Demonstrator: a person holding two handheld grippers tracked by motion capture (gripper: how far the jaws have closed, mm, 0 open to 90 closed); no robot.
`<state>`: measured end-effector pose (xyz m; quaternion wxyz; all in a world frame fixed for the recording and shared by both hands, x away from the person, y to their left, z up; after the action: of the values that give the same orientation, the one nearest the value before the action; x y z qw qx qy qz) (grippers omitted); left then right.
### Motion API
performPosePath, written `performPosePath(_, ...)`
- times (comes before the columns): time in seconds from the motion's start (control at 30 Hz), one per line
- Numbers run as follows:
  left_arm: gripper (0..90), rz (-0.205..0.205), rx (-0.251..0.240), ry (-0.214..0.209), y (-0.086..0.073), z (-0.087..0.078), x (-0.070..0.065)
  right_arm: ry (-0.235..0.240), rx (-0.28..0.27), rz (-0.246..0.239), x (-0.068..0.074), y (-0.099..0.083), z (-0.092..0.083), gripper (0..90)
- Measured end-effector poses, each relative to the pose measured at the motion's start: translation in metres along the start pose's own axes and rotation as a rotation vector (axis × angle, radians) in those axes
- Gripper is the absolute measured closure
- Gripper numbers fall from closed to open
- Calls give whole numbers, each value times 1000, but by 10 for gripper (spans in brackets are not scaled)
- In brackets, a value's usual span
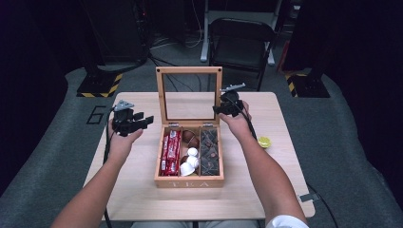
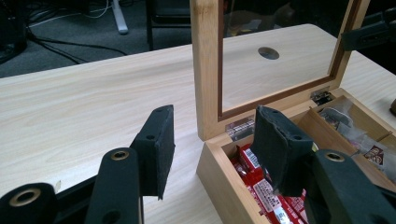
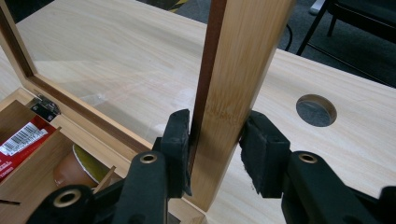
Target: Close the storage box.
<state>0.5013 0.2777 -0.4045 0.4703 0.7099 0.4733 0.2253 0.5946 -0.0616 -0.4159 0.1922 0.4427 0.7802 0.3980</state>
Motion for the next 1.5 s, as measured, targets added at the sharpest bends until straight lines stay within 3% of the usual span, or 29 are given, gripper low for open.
performPosePath(0.47, 484, 5, -5, 0, 0, 1, 0, 6, -25, -5, 0, -3, -4, 642)
performPosePath(0.53, 485, 8, -3, -1, 1, 1, 0, 2, -28, 12, 2, -4, -5, 644)
performPosePath(0.87, 485, 12, -8, -12, 8, 6, -7, -17, -56, -35, 7, -8, -12, 648)
performPosePath(1.1, 485, 14, -8, -21, 11, 10, -12, -30, -77, -42, 13, -14, -19, 654)
performPosePath(1.5, 485, 21, -29, -33, 16, 6, -17, -45, -105, -99, 22, -24, -30, 649)
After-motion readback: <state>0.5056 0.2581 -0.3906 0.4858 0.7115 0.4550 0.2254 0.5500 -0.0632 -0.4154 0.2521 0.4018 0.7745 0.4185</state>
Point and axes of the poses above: each handheld gripper's, and its own axes: z roughly forward along the jaws, y roughly out of its top, x roughly to its left, the point moved 3 cm from there along z, roughly forward along the jaws, and after that the axes turned 3 degrees about -x, right-handed, at the moved point
